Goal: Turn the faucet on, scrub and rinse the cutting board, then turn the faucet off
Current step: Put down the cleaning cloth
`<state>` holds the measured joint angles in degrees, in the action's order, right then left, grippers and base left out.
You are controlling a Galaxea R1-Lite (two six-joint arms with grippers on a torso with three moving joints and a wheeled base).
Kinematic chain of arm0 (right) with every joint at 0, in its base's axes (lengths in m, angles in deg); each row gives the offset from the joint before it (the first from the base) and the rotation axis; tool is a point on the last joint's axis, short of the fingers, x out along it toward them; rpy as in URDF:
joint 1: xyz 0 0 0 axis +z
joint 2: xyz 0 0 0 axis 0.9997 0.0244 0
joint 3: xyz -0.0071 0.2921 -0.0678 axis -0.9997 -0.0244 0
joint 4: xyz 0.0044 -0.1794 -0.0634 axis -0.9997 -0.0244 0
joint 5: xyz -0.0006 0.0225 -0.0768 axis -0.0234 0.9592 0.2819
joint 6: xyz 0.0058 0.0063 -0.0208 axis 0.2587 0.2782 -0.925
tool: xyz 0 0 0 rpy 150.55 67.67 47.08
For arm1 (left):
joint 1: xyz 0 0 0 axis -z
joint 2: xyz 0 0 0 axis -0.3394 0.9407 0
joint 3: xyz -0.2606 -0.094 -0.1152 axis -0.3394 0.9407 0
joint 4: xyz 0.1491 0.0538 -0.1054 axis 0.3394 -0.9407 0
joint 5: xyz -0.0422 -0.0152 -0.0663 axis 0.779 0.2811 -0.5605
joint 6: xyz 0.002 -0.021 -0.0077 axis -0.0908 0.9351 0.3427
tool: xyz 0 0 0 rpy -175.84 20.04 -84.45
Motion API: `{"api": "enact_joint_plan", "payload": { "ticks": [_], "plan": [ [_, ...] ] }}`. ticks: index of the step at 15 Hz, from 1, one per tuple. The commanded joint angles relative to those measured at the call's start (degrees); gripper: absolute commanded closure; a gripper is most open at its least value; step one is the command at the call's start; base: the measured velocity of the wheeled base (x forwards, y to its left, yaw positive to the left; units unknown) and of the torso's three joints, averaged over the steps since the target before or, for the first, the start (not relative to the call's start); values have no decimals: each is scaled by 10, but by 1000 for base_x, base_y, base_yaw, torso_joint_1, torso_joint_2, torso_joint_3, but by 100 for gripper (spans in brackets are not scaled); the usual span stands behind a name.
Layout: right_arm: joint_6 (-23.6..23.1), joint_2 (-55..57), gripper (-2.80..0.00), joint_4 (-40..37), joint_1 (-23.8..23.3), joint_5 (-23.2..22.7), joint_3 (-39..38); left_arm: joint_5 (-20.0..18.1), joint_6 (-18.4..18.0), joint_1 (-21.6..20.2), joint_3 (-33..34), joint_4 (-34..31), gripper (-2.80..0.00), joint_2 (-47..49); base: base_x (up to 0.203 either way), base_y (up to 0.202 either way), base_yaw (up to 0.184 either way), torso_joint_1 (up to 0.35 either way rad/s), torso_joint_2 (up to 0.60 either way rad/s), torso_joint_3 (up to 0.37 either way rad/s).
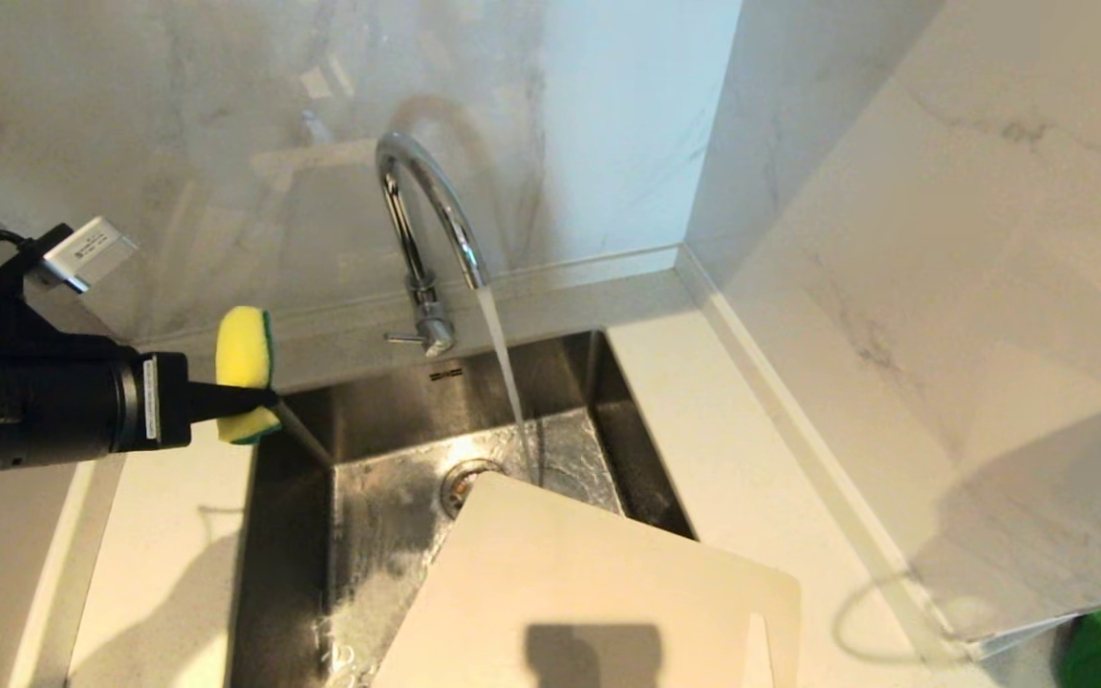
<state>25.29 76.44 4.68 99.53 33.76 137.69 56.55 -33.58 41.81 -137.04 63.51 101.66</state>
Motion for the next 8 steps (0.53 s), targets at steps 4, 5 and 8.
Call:
{"api": "enact_joint_plan", "payload": {
  "ticks": [4, 5, 8],
  "plan": [
    [42, -51, 0, 65, -131, -106, -43, 5, -2, 0, 4, 0, 0, -5, 0, 0, 0, 0, 0, 0],
    [20, -88, 0, 71, -130, -116, -59, 4, -1, 0, 4, 0, 0, -10, 0, 0, 0, 0, 0, 0],
    [-222, -196, 0, 83, -125, -148, -162, 3, 11, 0, 17, 4, 0, -26, 0, 0, 0, 0, 0, 0]
  ]
}}
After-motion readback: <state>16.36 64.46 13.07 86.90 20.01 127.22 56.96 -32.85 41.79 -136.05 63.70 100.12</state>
